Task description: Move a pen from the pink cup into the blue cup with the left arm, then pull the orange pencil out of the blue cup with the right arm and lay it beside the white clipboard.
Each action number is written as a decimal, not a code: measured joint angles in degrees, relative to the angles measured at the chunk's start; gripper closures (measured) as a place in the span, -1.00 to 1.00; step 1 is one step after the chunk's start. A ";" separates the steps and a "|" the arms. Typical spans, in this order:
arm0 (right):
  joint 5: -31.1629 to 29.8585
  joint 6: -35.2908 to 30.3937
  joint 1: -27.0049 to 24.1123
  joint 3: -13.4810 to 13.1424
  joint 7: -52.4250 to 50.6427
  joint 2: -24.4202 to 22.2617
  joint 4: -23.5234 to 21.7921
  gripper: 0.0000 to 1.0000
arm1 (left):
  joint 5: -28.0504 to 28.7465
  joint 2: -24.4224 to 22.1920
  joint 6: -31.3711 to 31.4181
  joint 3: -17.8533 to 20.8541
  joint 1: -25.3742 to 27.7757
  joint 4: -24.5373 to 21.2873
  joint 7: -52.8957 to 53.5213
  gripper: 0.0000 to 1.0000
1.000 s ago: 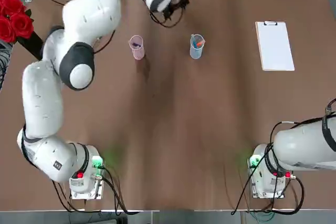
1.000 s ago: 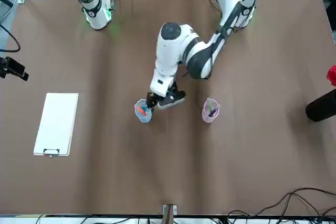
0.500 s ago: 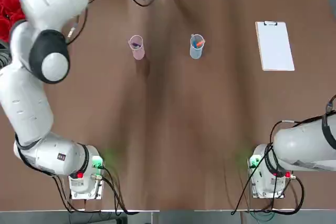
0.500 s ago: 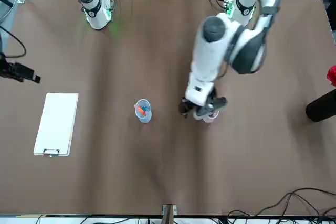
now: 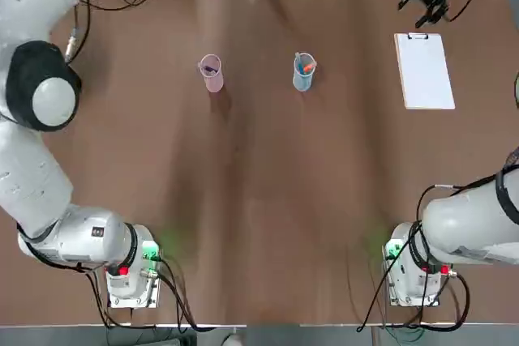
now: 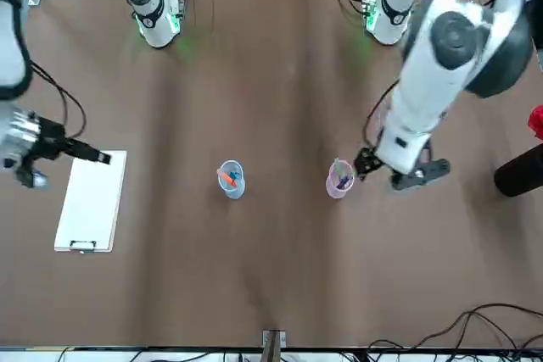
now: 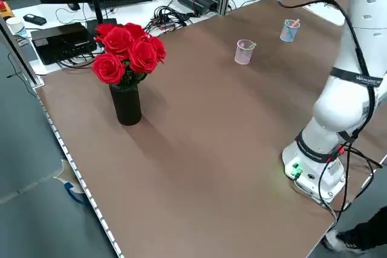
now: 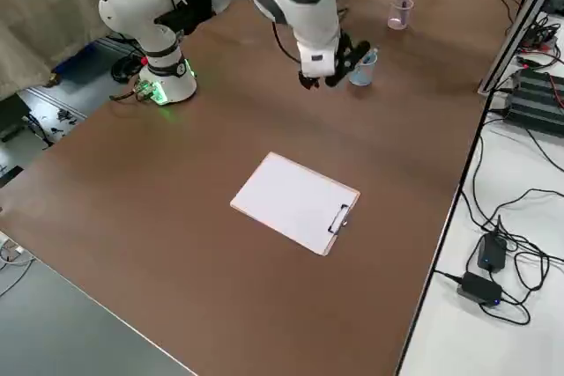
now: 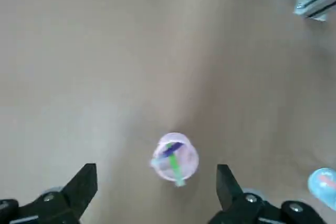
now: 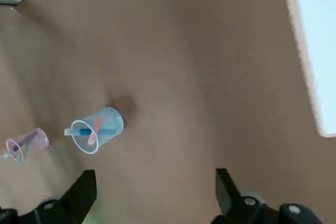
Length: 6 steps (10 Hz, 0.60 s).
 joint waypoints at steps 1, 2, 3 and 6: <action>1.25 5.17 3.57 0.26 3.32 0.23 -2.60 -1.00 | -3.34 -2.31 -0.54 3.98 -0.05 -1.14 5.52 -1.00; 2.20 10.83 8.23 0.47 8.25 0.47 -4.78 -1.00 | -6.33 -5.23 -0.85 8.22 -0.35 -3.21 11.13 -1.00; 4.24 15.94 12.17 0.69 11.74 0.84 -6.81 -1.00 | -8.78 -8.51 -1.01 12.38 -0.91 -5.86 16.15 -1.00; 10.33 27.10 19.37 0.76 13.20 2.74 -11.77 -0.97 | -10.56 -17.80 -2.97 18.01 -1.16 -14.11 25.96 -1.00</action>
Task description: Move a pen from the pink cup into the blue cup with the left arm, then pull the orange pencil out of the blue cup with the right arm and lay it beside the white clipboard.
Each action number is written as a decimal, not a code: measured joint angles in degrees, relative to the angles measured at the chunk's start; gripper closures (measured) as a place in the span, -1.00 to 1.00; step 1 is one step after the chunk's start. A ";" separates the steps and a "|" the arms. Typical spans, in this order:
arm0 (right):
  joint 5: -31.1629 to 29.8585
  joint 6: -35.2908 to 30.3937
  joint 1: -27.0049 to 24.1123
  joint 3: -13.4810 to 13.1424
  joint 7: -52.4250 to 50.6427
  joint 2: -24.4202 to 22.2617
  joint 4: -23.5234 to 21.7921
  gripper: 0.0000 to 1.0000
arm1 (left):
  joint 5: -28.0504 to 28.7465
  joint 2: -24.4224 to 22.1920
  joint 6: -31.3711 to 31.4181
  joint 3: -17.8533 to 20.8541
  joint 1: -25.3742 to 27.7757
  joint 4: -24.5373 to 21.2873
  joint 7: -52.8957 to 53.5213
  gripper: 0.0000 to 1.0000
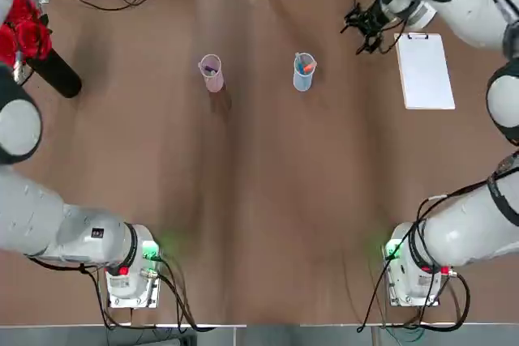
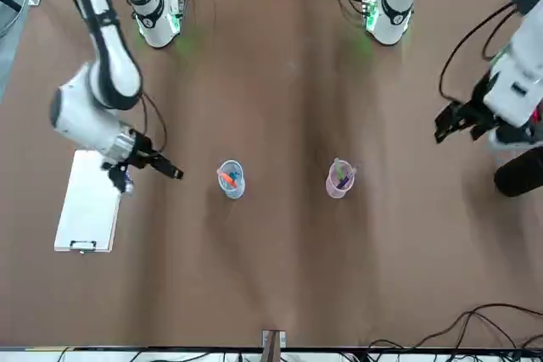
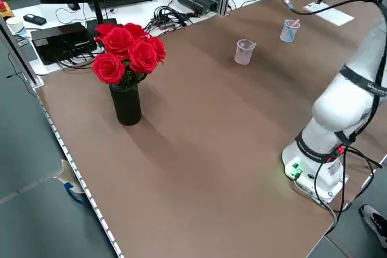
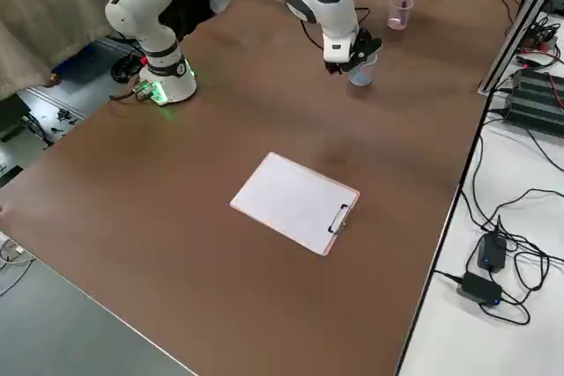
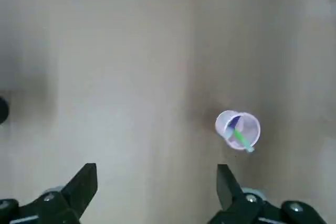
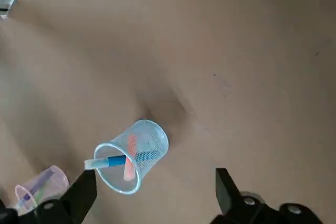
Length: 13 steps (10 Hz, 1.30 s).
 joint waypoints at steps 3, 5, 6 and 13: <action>0.27 7.62 3.98 1.92 4.62 1.83 -0.69 -0.89 | 0.00 -3.62 -5.66 -0.07 -0.17 -1.50 0.80 -1.00; 0.33 12.56 4.31 4.66 7.26 3.13 -1.18 -0.82 | 0.00 -3.77 -6.17 -0.28 -0.23 -1.62 1.10 -1.00; 0.34 15.43 4.39 6.20 8.44 4.22 -1.28 -0.81 | 0.00 -3.73 -6.16 -0.24 -0.22 -1.66 2.94 -1.00; 0.43 20.54 5.07 9.99 10.84 7.28 -1.52 -0.43 | 0.00 -3.47 -7.04 0.00 1.03 -0.20 7.55 -1.00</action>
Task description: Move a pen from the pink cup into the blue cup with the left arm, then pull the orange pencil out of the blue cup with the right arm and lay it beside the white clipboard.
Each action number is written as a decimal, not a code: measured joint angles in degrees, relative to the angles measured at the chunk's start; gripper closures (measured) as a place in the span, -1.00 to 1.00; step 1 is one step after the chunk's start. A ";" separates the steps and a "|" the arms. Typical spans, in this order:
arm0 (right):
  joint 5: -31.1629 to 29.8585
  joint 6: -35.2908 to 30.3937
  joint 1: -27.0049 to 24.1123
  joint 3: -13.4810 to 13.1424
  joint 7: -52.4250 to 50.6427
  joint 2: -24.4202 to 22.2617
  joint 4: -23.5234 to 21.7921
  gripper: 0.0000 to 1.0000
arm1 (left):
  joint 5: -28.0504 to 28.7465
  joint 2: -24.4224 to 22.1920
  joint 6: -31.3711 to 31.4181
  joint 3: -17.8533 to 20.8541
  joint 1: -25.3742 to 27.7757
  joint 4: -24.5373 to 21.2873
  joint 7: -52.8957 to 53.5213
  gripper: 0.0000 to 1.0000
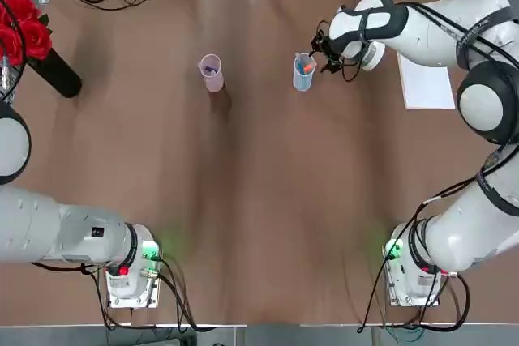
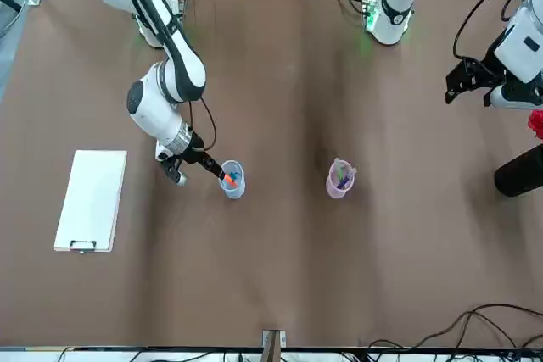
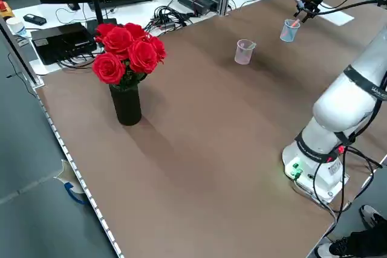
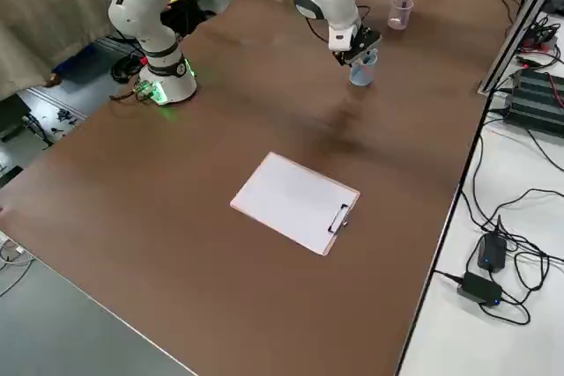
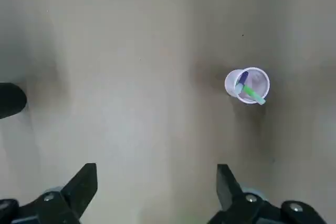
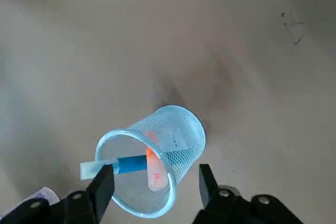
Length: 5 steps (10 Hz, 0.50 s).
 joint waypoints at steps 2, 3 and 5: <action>0.01 0.01 0.00 0.08 0.02 0.00 -0.11 -0.32 | 0.00 0.02 0.00 0.00 0.00 0.00 0.00 -1.00; 0.01 0.01 0.00 0.08 0.02 0.00 -0.12 -0.29 | 0.00 0.02 0.00 0.00 0.00 0.00 0.00 -1.00; 0.02 0.02 0.00 0.10 0.03 0.00 -0.13 -0.21 | 0.00 0.02 0.00 0.00 0.00 0.00 0.00 -1.00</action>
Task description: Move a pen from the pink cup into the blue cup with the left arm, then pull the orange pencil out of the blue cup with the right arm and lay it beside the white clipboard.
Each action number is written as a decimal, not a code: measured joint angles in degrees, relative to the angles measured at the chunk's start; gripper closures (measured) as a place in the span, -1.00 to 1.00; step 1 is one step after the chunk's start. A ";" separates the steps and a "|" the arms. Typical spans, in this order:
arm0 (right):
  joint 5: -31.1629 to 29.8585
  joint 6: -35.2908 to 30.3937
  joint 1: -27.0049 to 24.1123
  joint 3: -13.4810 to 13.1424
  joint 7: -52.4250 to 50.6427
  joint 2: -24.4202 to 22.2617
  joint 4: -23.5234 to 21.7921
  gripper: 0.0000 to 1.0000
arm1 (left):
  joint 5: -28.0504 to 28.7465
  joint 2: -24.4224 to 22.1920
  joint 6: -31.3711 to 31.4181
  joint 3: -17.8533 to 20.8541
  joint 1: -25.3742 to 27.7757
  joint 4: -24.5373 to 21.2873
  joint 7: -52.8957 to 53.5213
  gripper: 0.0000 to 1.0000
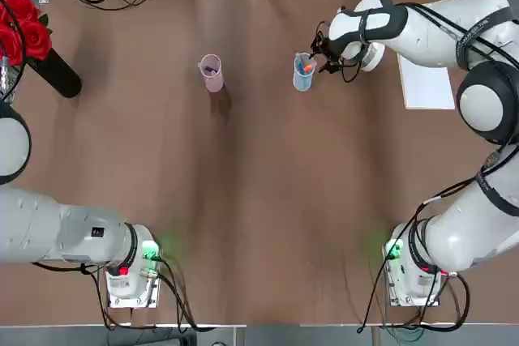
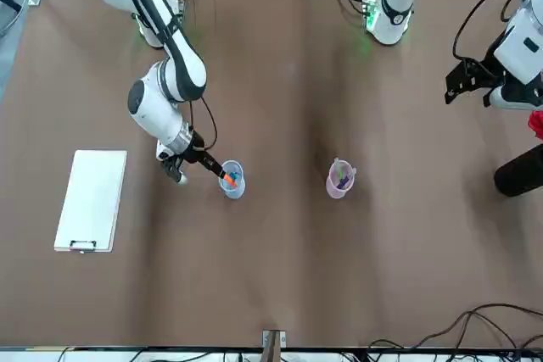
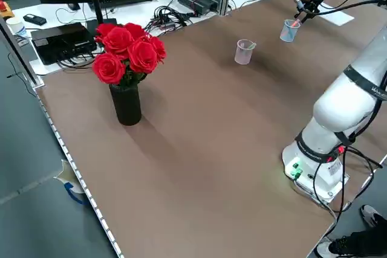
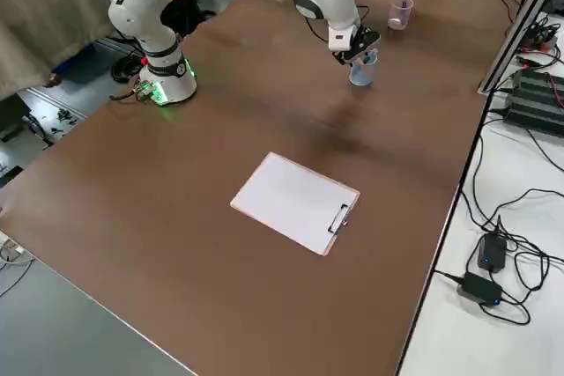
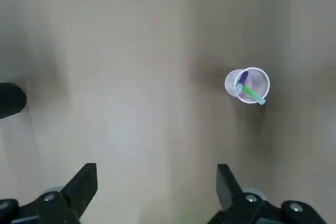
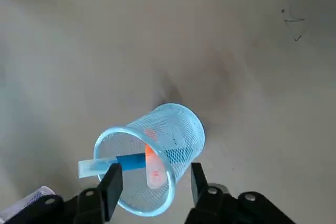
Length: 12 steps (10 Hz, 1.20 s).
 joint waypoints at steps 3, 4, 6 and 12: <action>0.01 0.00 0.00 0.04 0.01 0.00 -0.04 -0.07 | 0.00 0.01 0.00 0.03 0.00 0.00 0.00 -0.99; 0.01 0.00 0.01 0.05 0.01 0.00 -0.04 0.00 | 0.00 0.02 0.00 0.03 0.00 0.00 0.00 -0.99; 0.02 0.01 0.01 0.05 0.01 0.00 -0.05 0.08 | 0.54 0.02 0.00 0.02 0.00 0.00 0.01 -0.99; 0.25 0.01 0.01 0.05 0.06 0.29 -0.14 0.23 | 0.56 0.02 0.00 0.05 0.01 0.01 0.02 -1.00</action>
